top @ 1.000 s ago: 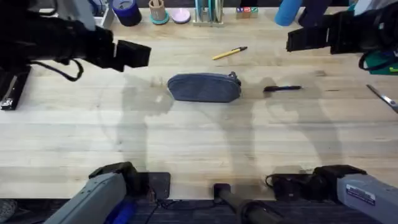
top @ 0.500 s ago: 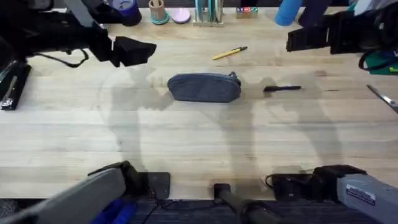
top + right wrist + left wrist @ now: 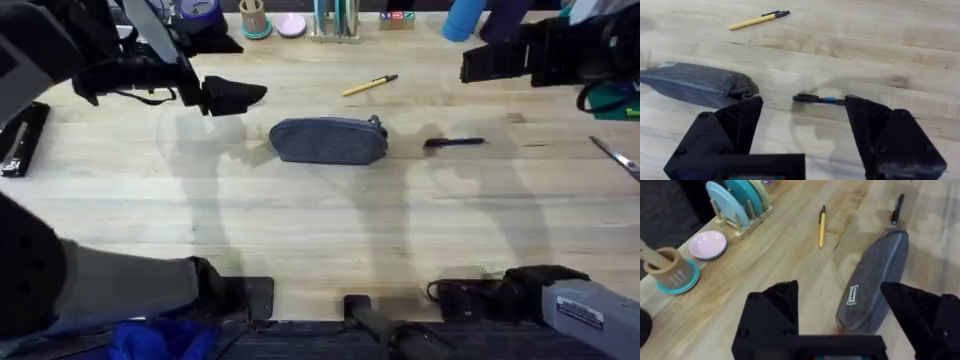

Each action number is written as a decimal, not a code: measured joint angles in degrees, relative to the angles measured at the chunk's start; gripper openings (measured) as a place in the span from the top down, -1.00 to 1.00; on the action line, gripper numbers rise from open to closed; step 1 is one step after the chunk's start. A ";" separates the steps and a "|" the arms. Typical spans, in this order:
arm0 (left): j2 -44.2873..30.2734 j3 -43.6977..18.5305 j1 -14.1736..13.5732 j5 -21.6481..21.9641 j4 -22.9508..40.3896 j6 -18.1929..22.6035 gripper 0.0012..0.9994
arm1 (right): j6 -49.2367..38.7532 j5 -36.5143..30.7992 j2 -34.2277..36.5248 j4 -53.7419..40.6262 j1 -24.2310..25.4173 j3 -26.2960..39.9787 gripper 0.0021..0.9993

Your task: Unzip the bag, pick up the pens from the table one at a time and place them inside, then zip the bag closed.

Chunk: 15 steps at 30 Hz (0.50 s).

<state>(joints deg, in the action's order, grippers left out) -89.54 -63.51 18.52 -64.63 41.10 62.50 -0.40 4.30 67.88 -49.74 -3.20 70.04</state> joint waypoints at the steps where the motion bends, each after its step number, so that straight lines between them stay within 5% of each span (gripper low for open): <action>1: -0.61 0.00 0.00 -0.60 0.00 0.81 -0.98 | 0.00 -0.01 0.00 -0.01 0.00 0.00 -0.99; 9: -9.60 0.00 -0.20 -8.31 -0.02 10.59 -0.99 | 0.01 -0.01 0.00 0.00 0.00 0.00 -0.99; 15: -13.26 0.00 -2.58 -9.06 0.05 15.46 -0.99 | 0.00 -0.01 0.00 -0.01 0.00 0.00 -0.99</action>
<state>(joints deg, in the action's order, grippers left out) -102.80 -63.51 15.95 -73.69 41.15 77.96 -0.40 4.29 67.88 -49.75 -3.20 70.04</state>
